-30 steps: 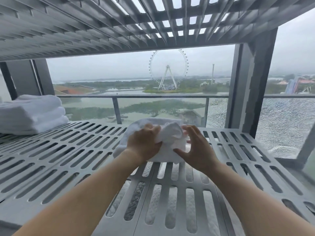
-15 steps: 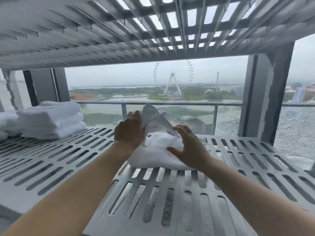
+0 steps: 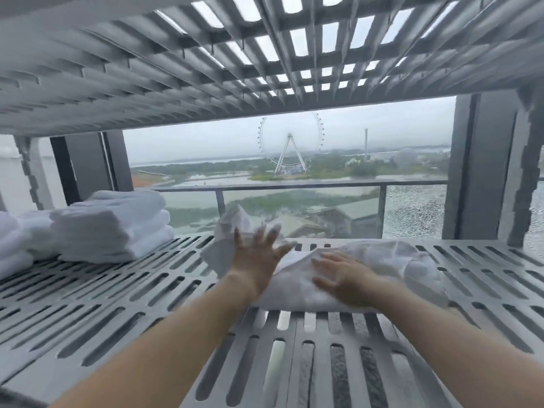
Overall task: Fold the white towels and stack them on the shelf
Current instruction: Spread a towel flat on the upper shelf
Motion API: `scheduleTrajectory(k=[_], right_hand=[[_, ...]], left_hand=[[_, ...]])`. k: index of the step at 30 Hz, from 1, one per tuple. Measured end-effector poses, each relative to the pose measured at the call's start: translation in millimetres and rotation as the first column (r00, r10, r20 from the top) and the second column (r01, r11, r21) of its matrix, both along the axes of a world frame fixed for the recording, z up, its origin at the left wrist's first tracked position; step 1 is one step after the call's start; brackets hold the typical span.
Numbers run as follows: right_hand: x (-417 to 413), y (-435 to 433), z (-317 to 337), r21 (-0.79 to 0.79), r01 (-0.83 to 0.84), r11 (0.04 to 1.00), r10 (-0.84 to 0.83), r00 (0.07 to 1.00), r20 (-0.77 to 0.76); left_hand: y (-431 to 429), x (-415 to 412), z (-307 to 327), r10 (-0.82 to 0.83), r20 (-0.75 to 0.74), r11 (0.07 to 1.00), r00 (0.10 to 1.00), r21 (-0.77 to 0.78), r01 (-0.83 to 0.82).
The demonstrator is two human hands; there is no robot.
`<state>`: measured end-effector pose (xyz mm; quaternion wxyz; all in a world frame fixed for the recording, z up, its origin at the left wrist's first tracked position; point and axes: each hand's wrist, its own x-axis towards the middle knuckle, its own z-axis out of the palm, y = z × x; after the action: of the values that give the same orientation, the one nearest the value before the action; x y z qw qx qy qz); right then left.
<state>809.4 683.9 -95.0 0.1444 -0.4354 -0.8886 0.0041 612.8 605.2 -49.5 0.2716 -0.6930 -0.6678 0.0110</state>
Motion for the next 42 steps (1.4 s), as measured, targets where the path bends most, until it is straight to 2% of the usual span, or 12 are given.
scheduleTrajectory(k=[4, 10, 15, 18, 20, 22, 25, 28, 31, 33, 37, 42], right_hand=[[15.6, 5.5, -13.1, -0.088, 0.057, 0.994, -0.047, 0.992, 0.118], [42.1, -1.4, -9.7, -0.088, 0.067, 0.994, -0.052, 0.984, 0.169], [84.1, -5.1, -6.8, -0.072, 0.111, 0.991, -0.095, 0.978, 0.187], [119.1, -11.4, -4.5, -0.078, 0.101, 0.992, -0.094, 0.991, 0.093], [146.9, -16.6, -2.4, -0.073, 0.093, 0.993, -0.093, 0.996, 0.010], [175.3, -20.5, 0.0, -0.080, 0.086, 0.993, -0.090, 0.995, -0.040], [204.2, -21.8, 5.3, -0.076, 0.076, 0.994, -0.084, 0.990, -0.114], [205.6, -17.6, 15.5, 0.002, 0.029, 1.000, -0.028, 0.982, -0.184], [193.4, -10.7, 23.2, 0.115, -0.028, 0.993, 0.053, 0.974, -0.218], [185.5, -5.2, 18.6, 0.144, 0.005, 0.990, 0.024, 0.980, -0.199], [178.4, 1.6, -11.8, 0.000, 0.075, 0.997, -0.075, 0.997, -0.017], [180.8, 6.1, -11.8, 0.022, 0.060, 0.998, -0.058, 0.993, -0.101]], left_hand=[[11.7, 8.0, -8.2, -0.024, 0.117, 0.983, 0.993, -0.179, 0.045], [15.5, 28.2, -9.8, -0.076, 0.132, 0.978, 0.988, -0.181, 0.099], [9.8, 61.2, -5.4, -0.176, 0.141, 0.982, 0.974, -0.050, 0.184], [7.9, 84.9, -7.1, -0.296, 0.151, 0.955, 0.943, 0.063, 0.290], [9.1, 101.5, -6.7, -0.343, 0.216, 0.939, 0.914, 0.113, 0.325], [12.4, 116.9, -2.8, -0.341, 0.302, 0.940, 0.890, 0.127, 0.317], [18.8, 137.7, -0.2, -0.302, 0.317, 0.953, 0.899, 0.103, 0.284], [22.3, 156.2, -1.3, -0.253, 0.235, 0.967, 0.939, 0.093, 0.237], [30.1, 176.2, -0.5, -0.295, 0.151, 0.956, 0.944, 0.046, 0.291], [32.9, 189.5, -3.9, -0.296, 0.176, 0.949, 0.939, -0.058, 0.310], [35.6, 201.0, -35.0, -0.163, 0.196, 0.960, 0.967, -0.194, 0.201], [41.8, 194.8, -35.7, -0.155, 0.300, 0.966, 0.941, -0.152, 0.208]])
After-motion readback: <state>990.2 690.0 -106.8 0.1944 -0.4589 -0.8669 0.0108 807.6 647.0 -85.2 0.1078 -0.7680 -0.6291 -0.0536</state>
